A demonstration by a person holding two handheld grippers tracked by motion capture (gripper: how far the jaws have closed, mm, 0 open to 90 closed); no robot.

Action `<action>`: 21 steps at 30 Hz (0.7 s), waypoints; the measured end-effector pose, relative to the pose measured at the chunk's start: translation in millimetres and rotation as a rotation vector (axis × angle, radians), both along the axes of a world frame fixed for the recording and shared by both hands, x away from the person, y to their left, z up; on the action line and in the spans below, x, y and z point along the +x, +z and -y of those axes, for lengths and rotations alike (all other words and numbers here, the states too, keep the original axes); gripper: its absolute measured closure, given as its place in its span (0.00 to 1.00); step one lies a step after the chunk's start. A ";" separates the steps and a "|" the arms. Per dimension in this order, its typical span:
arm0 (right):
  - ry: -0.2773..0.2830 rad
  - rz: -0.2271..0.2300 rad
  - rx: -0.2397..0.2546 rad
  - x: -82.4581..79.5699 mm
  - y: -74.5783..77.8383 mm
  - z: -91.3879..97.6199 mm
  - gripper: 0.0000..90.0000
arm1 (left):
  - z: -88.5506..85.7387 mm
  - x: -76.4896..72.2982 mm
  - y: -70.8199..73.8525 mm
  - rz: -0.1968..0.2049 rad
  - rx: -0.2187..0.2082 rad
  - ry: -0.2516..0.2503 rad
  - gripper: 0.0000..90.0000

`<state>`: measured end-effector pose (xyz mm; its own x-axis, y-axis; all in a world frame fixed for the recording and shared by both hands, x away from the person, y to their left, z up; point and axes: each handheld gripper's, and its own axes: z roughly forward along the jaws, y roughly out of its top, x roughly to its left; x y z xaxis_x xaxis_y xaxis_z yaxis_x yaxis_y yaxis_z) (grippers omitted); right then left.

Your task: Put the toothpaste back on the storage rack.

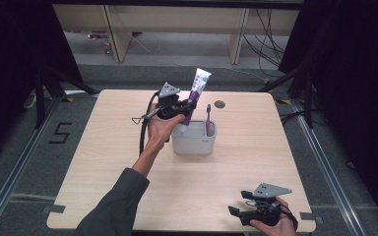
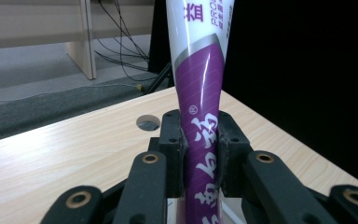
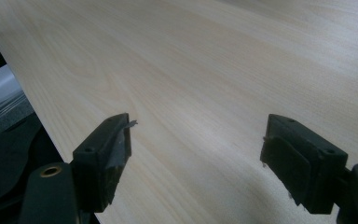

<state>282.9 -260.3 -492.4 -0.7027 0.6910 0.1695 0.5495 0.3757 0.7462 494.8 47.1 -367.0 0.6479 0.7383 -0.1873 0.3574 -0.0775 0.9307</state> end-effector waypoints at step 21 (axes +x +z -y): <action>0.005 -0.016 0.020 -1.4 0.0 0.4 0.27 | 10.0 8.4 -24.7 0.004 -0.041 0.011 0.84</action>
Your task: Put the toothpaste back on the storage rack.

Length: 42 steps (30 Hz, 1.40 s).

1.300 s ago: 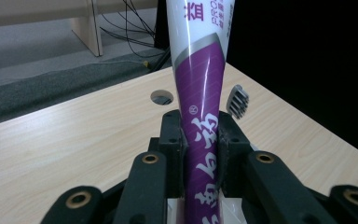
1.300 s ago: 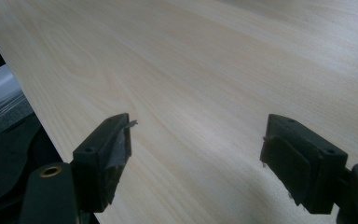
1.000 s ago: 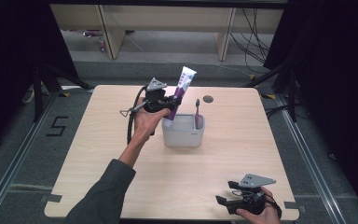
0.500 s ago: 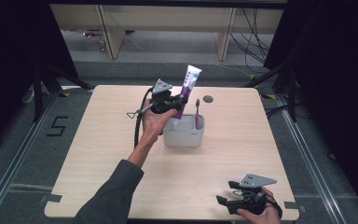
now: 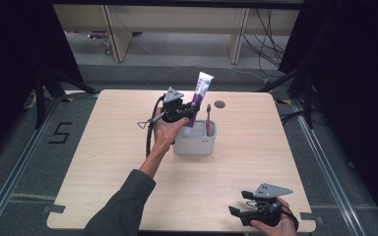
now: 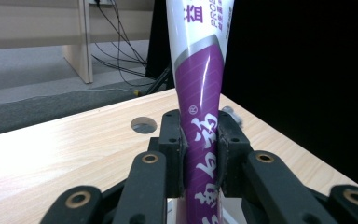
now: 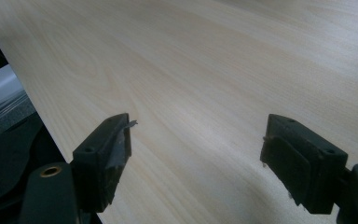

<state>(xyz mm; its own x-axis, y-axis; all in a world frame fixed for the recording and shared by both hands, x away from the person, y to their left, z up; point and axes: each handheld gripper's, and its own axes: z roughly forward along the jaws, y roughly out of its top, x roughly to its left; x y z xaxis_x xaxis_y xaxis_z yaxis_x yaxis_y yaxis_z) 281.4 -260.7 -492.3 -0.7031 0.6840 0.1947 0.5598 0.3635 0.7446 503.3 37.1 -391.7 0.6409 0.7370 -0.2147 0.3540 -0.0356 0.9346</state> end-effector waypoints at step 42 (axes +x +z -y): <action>-0.001 0.002 -0.002 -0.7 0.9 0.9 0.27 | 1.9 1.3 -32.2 -0.024 0.005 0.035 0.83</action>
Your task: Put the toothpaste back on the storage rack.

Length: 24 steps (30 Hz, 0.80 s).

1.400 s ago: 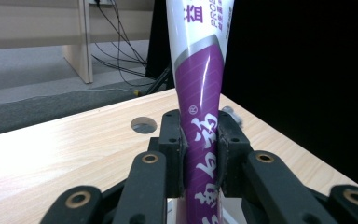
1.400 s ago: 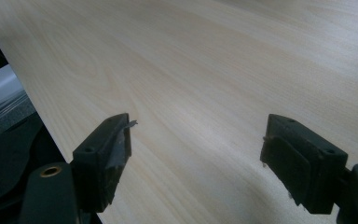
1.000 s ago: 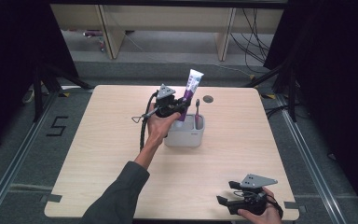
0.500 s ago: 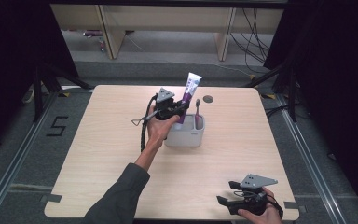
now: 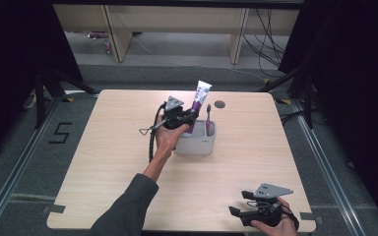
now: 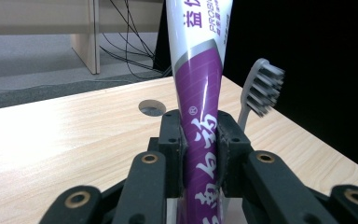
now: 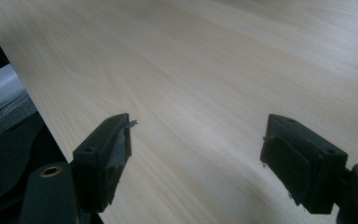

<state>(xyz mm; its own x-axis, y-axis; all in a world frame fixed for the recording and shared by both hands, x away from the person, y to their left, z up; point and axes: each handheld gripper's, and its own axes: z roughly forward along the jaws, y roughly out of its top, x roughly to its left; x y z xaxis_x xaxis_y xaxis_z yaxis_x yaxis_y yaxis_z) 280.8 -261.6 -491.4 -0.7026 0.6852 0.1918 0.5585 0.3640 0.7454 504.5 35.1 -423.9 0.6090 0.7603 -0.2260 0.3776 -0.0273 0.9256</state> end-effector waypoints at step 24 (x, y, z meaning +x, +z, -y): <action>0.007 -0.003 0.003 0.9 -0.9 -1.0 0.27 | -1.3 -7.7 -4.4 -0.014 0.084 -0.019 0.80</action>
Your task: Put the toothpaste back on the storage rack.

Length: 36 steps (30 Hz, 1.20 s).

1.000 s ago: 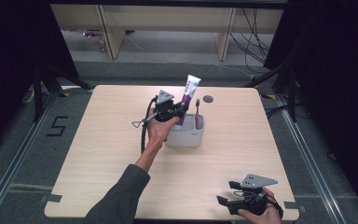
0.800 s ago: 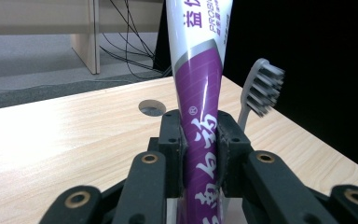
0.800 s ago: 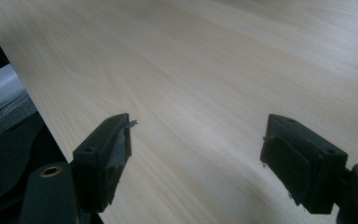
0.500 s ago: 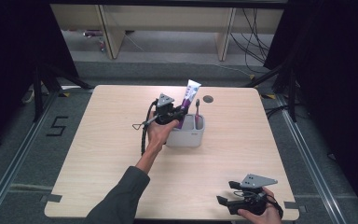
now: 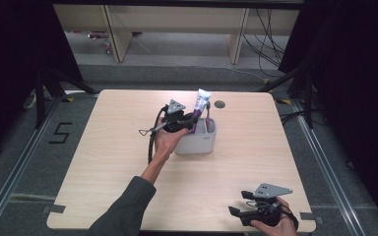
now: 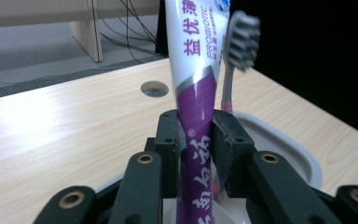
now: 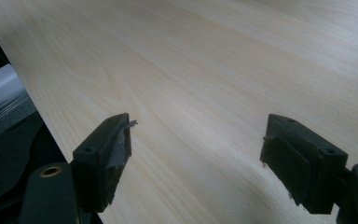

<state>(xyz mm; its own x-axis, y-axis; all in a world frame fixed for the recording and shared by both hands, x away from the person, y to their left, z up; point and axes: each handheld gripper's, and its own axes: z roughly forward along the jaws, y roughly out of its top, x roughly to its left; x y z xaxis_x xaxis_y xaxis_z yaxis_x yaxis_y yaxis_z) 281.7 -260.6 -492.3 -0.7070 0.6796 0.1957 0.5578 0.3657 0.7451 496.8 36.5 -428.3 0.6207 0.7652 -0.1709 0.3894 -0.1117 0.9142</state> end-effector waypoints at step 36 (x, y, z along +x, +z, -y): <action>0.001 0.008 -0.017 1.5 -1.1 -0.2 0.26 | -10.5 -22.2 24.5 -0.029 0.051 -0.043 0.77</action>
<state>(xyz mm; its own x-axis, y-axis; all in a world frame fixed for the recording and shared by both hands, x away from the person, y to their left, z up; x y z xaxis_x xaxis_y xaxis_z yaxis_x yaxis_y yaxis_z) 283.2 -260.4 -493.4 -0.7090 0.6823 0.1783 0.5514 0.3786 0.7434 474.7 47.0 -403.8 0.6483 0.7463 -0.1508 0.4096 -0.1749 0.8953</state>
